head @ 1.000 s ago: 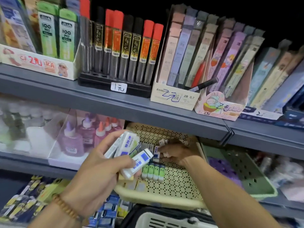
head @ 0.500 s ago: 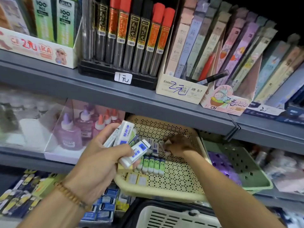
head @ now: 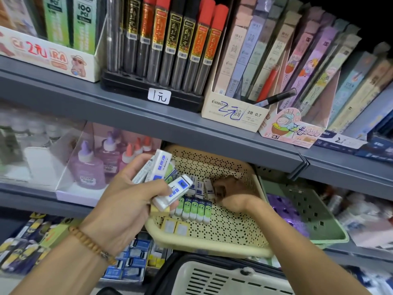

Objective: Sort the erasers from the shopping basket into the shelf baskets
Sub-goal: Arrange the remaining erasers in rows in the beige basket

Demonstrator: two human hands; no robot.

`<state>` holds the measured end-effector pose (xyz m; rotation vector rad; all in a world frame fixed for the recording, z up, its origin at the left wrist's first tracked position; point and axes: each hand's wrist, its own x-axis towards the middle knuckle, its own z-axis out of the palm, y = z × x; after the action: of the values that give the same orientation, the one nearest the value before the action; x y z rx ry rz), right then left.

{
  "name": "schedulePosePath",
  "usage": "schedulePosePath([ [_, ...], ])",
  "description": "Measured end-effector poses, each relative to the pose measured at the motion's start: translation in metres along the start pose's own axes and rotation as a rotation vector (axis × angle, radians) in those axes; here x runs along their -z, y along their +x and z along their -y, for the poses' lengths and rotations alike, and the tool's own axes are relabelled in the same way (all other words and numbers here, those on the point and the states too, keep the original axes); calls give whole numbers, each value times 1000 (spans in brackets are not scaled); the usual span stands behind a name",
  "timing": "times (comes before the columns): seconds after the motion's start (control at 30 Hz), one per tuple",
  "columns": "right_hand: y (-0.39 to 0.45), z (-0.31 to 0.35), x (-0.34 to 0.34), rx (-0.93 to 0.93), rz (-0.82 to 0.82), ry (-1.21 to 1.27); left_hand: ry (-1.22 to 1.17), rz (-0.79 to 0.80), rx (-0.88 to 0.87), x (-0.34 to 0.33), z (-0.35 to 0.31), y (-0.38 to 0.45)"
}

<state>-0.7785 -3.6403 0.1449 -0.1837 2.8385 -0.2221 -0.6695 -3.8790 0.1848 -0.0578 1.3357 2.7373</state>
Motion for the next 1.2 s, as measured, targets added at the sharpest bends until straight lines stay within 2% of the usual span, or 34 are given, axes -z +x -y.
schedulePosePath([
  [0.37, -6, 3, 7, 41, -58, 100, 9, -7, -5, -2, 4, 2],
  [0.4, -10, 5, 9, 28, -113, 172, 10, -3, -6, -3, 5, 2],
  [0.47, -23, 15, 13, 5, -213, 494, 14, 3, -9, -6, 6, 2],
  [0.57, -52, 38, 19, 41, -86, 1009, 12, 14, -2, -7, 10, 2],
  [0.7, -78, 63, 20, 220, 172, 1191, 25, 40, 0, -11, 15, 1],
  [0.8, -79, 63, 20, 205, 229, 1345, 45, 30, 10, -10, 16, 0],
  [0.87, -76, 54, 21, 163, 199, 1453, 20, 16, 37, -6, 13, 1],
  [0.93, -66, 45, 21, 61, 93, 1449, -4, -18, 48, 2, 7, 0],
  [1.0, -48, 40, 18, -53, -12, 1339, -7, -43, 41, 10, 1, -2],
  [1.2, 22, 54, 2, -99, -30, 1055, -14, -81, -3, 22, -8, -3],
])
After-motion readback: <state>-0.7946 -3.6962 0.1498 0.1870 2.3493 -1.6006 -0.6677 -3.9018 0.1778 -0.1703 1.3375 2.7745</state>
